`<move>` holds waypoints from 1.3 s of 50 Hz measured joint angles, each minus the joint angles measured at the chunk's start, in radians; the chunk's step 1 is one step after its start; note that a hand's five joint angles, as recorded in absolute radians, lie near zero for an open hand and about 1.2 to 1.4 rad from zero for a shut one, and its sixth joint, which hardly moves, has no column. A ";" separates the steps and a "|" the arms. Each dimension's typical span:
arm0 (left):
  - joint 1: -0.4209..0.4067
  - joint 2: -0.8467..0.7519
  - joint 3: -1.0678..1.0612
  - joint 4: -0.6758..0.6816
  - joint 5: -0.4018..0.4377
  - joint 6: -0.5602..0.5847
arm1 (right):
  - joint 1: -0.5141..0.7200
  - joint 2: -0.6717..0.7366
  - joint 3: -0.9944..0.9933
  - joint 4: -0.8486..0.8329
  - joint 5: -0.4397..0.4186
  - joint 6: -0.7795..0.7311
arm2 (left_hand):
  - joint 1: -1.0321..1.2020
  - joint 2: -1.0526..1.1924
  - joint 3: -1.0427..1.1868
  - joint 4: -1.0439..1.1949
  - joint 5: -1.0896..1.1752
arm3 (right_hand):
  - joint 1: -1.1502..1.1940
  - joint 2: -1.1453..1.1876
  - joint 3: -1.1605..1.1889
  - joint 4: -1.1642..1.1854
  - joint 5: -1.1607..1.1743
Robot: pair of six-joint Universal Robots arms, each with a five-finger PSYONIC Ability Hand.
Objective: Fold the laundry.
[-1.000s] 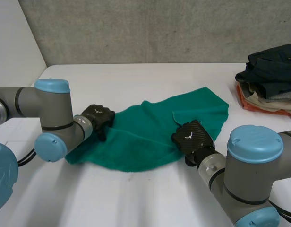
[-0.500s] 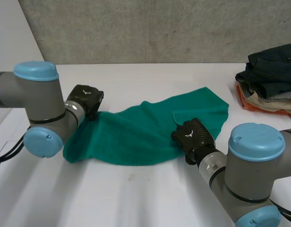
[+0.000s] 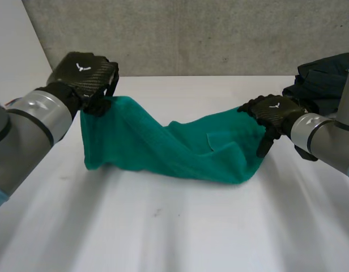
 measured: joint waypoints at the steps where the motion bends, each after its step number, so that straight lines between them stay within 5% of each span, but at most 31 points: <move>1: -0.002 0.014 -0.009 0.001 0.003 -0.004 | -0.001 0.020 -0.017 0.003 -0.007 -0.030 | 0.000 0.000 0.000 0.000 0.000 | 0.002 0.001 0.000 0.001 0.002; 15: -0.016 0.143 -0.156 0.095 0.035 -0.010 | 0.053 0.240 -0.140 -0.033 -0.155 -0.430 | 0.000 0.000 0.000 0.003 0.000 | 0.090 0.101 0.109 0.105 0.101; 21: 0.000 0.145 -0.185 0.145 0.035 -0.010 | 0.082 0.271 -0.146 -0.033 -0.209 -0.461 | 0.000 0.001 0.000 0.004 0.000 | 0.901 0.926 0.914 0.910 0.896; 24: 0.017 0.143 -0.187 0.163 0.034 -0.010 | 0.085 0.259 -0.155 -0.033 -0.204 -0.455 | 0.000 0.001 0.000 0.004 0.000 | 0.905 0.967 0.976 0.978 0.926; 40: 0.177 0.224 -0.196 0.223 0.037 -0.013 | 0.038 -0.204 -0.062 -0.044 0.084 -0.382 | 0.000 0.001 0.000 0.004 0.000 | 0.905 0.967 0.979 0.986 0.929; 49: 0.204 0.180 -0.284 0.209 0.080 -0.006 | 0.043 -0.440 0.105 0.194 0.193 -0.396 | 0.000 0.001 0.001 0.004 0.000 | 0.905 0.967 0.980 0.986 0.935; 57: 0.213 -0.031 -0.289 0.199 0.110 0.031 | 0.079 -0.337 0.112 0.285 0.228 -0.435 | 0.000 0.001 0.001 0.004 0.000 | 0.905 0.967 0.981 0.987 0.944; 65: 0.174 -0.245 0.017 0.269 0.093 0.092 | 0.137 -0.019 -0.177 0.091 0.326 -0.392 | 0.000 0.002 0.003 0.004 0.000 | 0.905 0.967 0.982 0.988 0.944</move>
